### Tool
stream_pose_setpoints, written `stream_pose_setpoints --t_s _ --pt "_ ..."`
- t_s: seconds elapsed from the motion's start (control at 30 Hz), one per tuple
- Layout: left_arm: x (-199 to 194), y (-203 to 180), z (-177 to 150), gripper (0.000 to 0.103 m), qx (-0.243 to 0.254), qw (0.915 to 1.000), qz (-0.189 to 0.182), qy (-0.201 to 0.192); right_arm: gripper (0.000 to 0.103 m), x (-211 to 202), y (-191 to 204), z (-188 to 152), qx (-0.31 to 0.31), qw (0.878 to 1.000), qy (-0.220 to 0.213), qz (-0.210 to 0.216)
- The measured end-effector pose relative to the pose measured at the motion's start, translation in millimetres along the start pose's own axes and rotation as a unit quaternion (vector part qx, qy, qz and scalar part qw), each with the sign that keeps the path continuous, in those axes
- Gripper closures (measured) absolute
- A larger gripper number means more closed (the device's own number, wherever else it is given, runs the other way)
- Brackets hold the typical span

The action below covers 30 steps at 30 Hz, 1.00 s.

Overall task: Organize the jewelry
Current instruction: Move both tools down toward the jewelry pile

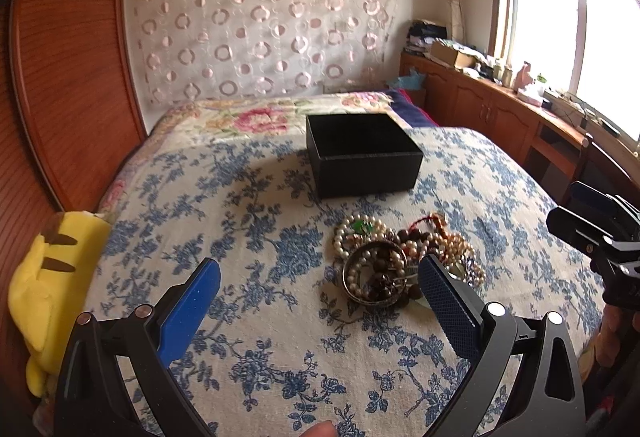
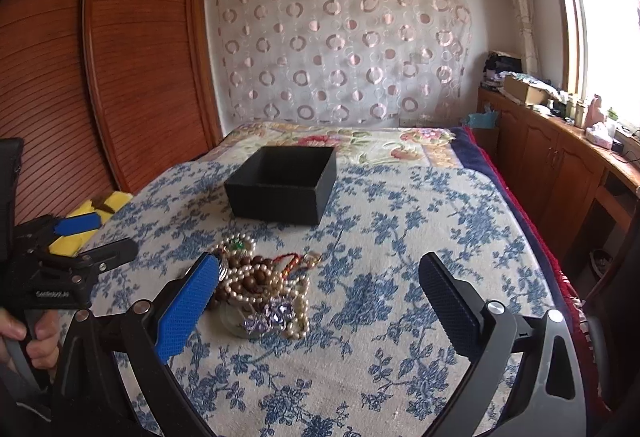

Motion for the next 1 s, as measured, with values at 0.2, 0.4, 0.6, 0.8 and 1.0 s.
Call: stream_pose_setpoints --t_s 0.2,0.4,0.6,0.8,1.0 --pt "24.0 -10.7 -8.1 0.007 0.014 0.9985 -0.046 0.027 0.020 11.6 2.6 -19.0 -0.010 1.000 0.025 0.015" --pt "49.2 -17.0 -16.0 0.018 0.011 0.9943 -0.085 0.062 0.024 17.0 0.6 -27.3 -0.011 0.999 0.039 0.021" --pt "65.9 -22.2 -22.8 0.023 0.002 0.9899 -0.112 0.088 0.024 22.3 -2.8 -33.9 -0.008 0.998 0.052 0.023" --pt "77.1 -28.0 -22.9 0.032 0.007 0.9881 -0.120 0.096 0.030 27.2 3.3 -41.3 -0.020 0.997 0.065 0.031" --pt "77.3 -31.9 -22.7 0.042 0.005 0.9859 -0.140 0.092 0.030 30.0 6.4 -45.0 -0.023 0.996 0.074 0.037"
Point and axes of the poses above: each gripper's, at about its wrist camera, not at the fingertips, and x roughly the way its jaws point, y to its left, z to its top, the point moved 7 cm from there along x, roughly the way its jaws point, and after that the axes turned 3 degrees about x, right-handed, at the moved point
